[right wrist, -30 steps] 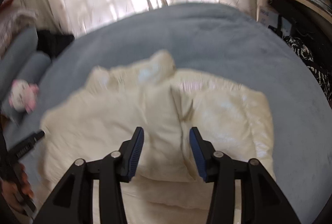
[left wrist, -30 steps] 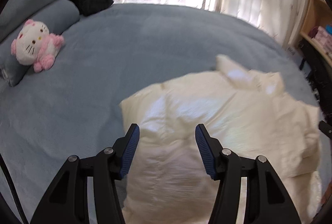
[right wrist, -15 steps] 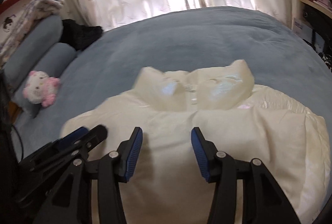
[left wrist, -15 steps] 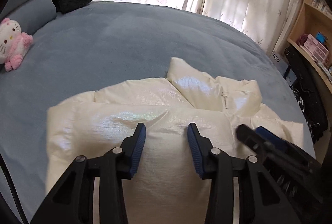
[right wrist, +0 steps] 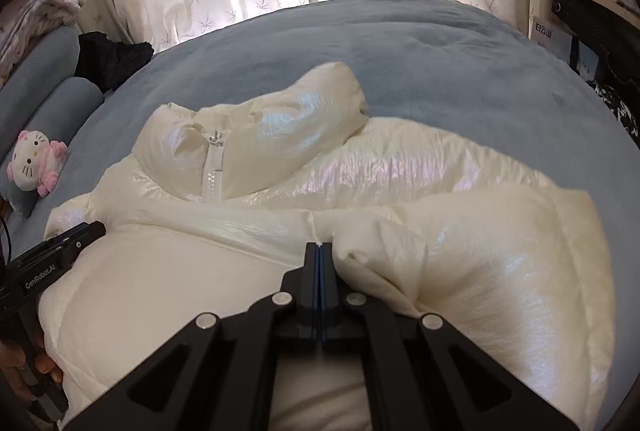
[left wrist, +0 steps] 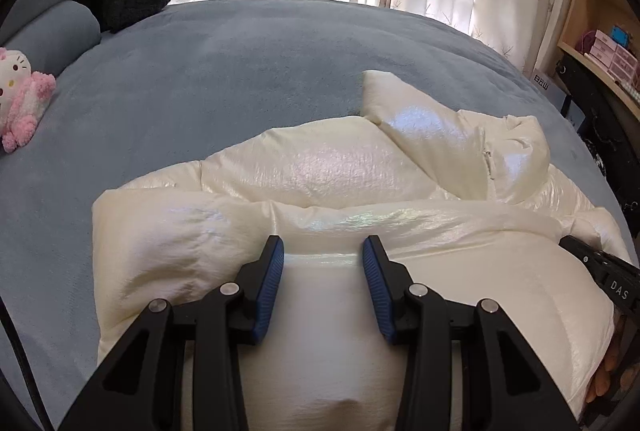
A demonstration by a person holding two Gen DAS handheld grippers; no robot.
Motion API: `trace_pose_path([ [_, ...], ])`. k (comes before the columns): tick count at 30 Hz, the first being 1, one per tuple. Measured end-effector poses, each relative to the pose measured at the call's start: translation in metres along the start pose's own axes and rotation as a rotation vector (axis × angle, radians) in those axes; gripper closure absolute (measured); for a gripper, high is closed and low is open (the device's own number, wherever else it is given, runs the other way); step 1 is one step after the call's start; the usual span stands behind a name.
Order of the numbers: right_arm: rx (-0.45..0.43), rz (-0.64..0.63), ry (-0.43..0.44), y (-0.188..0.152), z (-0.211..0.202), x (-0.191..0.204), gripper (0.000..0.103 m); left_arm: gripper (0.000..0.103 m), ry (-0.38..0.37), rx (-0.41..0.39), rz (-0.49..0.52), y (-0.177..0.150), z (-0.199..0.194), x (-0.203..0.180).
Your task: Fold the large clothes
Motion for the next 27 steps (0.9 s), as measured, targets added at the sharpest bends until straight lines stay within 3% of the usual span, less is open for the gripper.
trace_pose_path([
  [8,0.054,0.062,0.054,0.004,0.004,-0.007,0.103,0.062,0.008,0.015,0.001,-0.002,-0.001,-0.002],
  [11,0.069,0.07,0.059,0.006,-0.009,-0.005,0.103,0.054,-0.002,0.035,0.007,-0.004,-0.015,0.0],
  [14,0.063,0.066,0.047,0.006,-0.03,0.0,0.1,0.036,-0.011,0.053,-0.02,-0.008,-0.04,0.007],
  [17,0.057,0.095,0.066,0.001,-0.056,0.004,0.089,0.031,-0.041,0.092,-0.059,-0.013,-0.066,0.017],
  [19,0.043,0.111,0.084,-0.004,-0.075,0.006,0.072,0.031,-0.059,0.107,-0.061,-0.019,-0.083,0.022],
  [20,0.03,0.118,0.092,-0.008,-0.088,0.008,0.069,0.031,-0.063,0.106,-0.055,-0.023,-0.095,0.023],
  [27,-0.043,0.144,0.155,-0.037,-0.178,0.02,0.066,0.028,-0.057,0.091,0.013,-0.05,-0.179,0.035],
])
Point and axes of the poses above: each gripper's, at about its wrist camera, not at the fingertips, and z roughly the way its jaws point, x to its left, y to its top, the point moved 1 cm from there along z, roughly the way its jaws point, and after that the axes turned 15 degrees about -z, right-handed, at the moved point
